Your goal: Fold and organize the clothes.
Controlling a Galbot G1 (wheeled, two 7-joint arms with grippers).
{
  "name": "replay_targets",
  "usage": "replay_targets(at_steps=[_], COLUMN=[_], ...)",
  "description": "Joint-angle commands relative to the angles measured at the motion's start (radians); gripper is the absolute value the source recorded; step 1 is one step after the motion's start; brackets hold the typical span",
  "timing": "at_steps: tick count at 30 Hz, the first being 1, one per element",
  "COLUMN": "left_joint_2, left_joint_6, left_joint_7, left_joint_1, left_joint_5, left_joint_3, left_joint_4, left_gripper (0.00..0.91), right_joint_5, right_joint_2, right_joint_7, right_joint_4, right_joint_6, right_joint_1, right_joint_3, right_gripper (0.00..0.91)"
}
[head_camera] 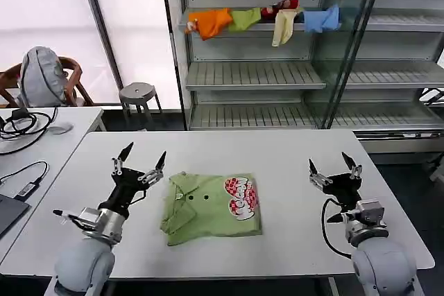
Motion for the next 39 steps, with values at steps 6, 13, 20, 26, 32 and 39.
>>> replay_targets(at_steps=[6,13,20,26,32,39], left_joint_2=[-0.041,-0.032,-0.013,-0.008,-0.002,0.001], left_joint_6=[-0.088,-0.083,-0.127,-0.127,-0.131,-0.107], left_joint_7=[-0.001,-0.025,-0.017,-0.015,-0.049,-0.077], left_joint_1=[0.119,0.124,0.135,0.118,0.093,0.069], left_joint_5=[0.145,0.167,0.176,0.187,0.224,0.234], left_joint_3=[-0.09,-0.113,-0.11,-0.073,-0.051,-0.025], left_joint_4=[-0.005,-0.019,-0.024,-0.038,-0.022,-0.004], left_gripper=[0.907,0.907,0.907,0.907,0.907,0.907], right_joint_5=[-0.07,-0.059,-0.085,-0.11,-0.144,-0.149], right_joint_2=[0.073,0.07,0.059,0.057,0.061,0.052], right_joint_7=[0.037,0.028,0.013,0.015,0.011,0.024], right_joint_4=[-0.113,-0.129,-0.113,-0.11,-0.112,-0.151], right_joint_6=[0.063,0.089,0.111,0.135,0.16,0.161], right_joint_1=[0.121,0.131,0.12,0.114,0.104,0.114], right_joint_3=[-0.19,-0.184,-0.153,-0.144,-0.138,-0.14], right_gripper=[0.907,0.907,0.907,0.907,0.907,0.907])
